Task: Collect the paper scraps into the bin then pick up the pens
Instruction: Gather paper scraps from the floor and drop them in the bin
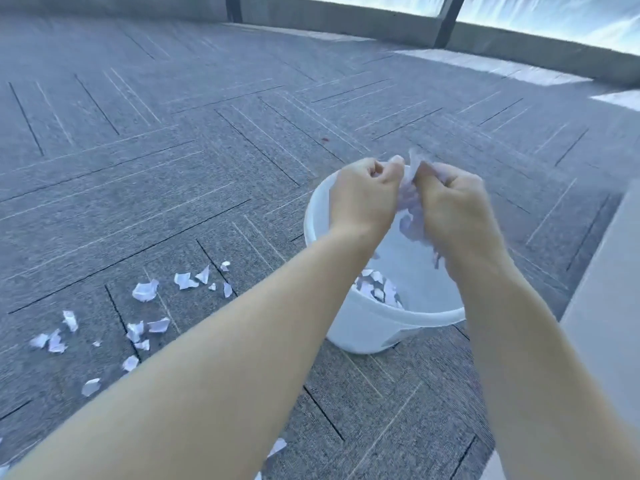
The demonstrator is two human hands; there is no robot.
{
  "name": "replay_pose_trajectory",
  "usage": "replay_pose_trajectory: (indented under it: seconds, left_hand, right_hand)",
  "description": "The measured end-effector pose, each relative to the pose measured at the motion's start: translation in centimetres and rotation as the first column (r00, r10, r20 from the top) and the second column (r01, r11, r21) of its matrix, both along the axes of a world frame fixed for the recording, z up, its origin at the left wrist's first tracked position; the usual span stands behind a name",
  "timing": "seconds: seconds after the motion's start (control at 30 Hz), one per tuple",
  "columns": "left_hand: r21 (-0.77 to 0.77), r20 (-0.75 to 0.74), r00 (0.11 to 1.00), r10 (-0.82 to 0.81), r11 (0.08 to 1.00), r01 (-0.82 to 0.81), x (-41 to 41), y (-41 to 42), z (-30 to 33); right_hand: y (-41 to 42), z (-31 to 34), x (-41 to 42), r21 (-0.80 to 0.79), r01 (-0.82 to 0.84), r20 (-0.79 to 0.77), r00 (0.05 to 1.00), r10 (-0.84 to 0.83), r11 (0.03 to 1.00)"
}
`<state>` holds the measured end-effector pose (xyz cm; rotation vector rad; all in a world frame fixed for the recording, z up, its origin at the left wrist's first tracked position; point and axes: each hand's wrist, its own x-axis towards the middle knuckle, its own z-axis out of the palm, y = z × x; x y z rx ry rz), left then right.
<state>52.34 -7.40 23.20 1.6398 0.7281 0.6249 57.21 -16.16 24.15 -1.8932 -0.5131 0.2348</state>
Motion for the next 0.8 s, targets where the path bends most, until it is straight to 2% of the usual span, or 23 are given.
replay_pose_trajectory:
  seconds: [0.07,0.13,0.23,0.3,0.5,0.57,0.63,0.73,0.8]
  left_hand:
    - [-0.083,-0.146,0.981,-0.132,0.989,0.12,0.5,0.0,-0.9]
    - [-0.09,-0.211,0.957,-0.197,0.979,0.181,0.3,-0.1,-1.2]
    - [-0.055,-0.211,0.958,-0.192,0.981,0.185,-0.8,0.0,-1.0]
    - [-0.027,-0.181,0.971,-0.154,0.988,0.152,-1.6,0.8,-1.1]
    - [0.017,0.014,1.0,-0.001,1.0,0.001,-5.9,2.6,-1.7]
    - [0.023,0.069,0.997,0.037,0.999,-0.039,-8.2,3.1,-2.1]
    - [0.038,0.109,0.988,0.11,0.993,-0.114,-10.8,4.0,-2.9]
    - [0.048,0.046,0.966,0.253,0.966,-0.255,-15.5,5.6,-6.0]
    - [0.034,-0.103,0.948,0.301,0.954,-0.299,-18.6,6.1,-9.5]
  right_hand:
    - [-0.8,-0.8,0.6,-0.12,-0.026,-0.082,0.997,0.016,0.992]
    - [-1.1,-0.9,0.7,-0.246,-0.028,-0.063,0.998,0.013,0.969]
    - [-0.4,-0.7,0.1,-0.227,-0.01,0.014,1.0,0.013,0.974]
    - [0.8,-1.2,-0.5,-0.165,0.012,0.078,0.997,0.001,0.986]
    - [2.5,-2.9,-2.2,-0.208,0.036,0.229,0.973,0.013,0.977]
    - [3.1,-2.8,-3.7,-0.139,0.02,0.263,0.965,0.018,0.99]
    - [4.2,-2.3,-6.2,-0.001,-0.038,0.275,0.961,0.036,0.999]
    - [6.8,-3.2,-11.7,0.111,-0.22,0.308,0.935,0.177,0.969]
    - [8.3,-5.9,-14.5,0.031,-0.35,0.288,0.9,0.328,0.936]
